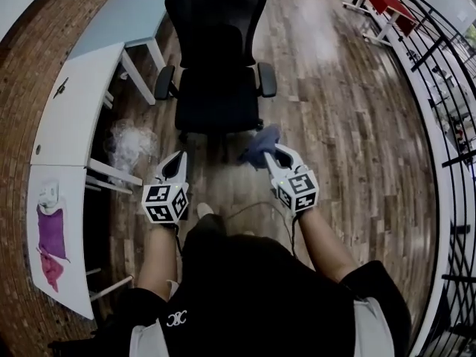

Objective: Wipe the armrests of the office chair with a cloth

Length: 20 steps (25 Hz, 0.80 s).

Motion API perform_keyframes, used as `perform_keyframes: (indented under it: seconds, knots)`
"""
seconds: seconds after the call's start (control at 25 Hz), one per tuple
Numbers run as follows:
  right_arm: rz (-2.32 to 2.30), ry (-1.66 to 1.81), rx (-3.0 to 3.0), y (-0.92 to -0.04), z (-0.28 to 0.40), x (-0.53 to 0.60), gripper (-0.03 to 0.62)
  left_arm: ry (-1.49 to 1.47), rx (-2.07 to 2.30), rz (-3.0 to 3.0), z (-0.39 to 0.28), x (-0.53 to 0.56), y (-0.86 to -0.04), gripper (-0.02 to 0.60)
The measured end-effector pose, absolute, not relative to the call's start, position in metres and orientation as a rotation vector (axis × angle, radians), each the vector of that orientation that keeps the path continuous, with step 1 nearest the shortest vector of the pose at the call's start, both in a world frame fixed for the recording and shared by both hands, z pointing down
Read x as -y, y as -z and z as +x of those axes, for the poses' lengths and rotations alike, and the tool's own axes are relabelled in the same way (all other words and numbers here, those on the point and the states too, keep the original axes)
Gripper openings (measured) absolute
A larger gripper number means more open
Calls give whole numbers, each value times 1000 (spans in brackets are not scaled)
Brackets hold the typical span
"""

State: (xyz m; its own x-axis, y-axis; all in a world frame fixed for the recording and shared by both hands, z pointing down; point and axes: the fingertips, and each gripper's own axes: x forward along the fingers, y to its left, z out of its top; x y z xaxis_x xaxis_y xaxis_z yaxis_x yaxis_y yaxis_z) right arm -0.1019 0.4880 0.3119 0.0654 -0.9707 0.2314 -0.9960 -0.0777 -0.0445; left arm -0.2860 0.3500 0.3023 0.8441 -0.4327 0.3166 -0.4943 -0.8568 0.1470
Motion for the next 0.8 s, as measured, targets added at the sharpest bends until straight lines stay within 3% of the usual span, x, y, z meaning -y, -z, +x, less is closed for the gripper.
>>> perform_keyframes:
  seconds: [0.8]
  knots:
    - [2208,-263,2044,-286,-153,-493,44,-394,720,2834,-340,-383,-286,6]
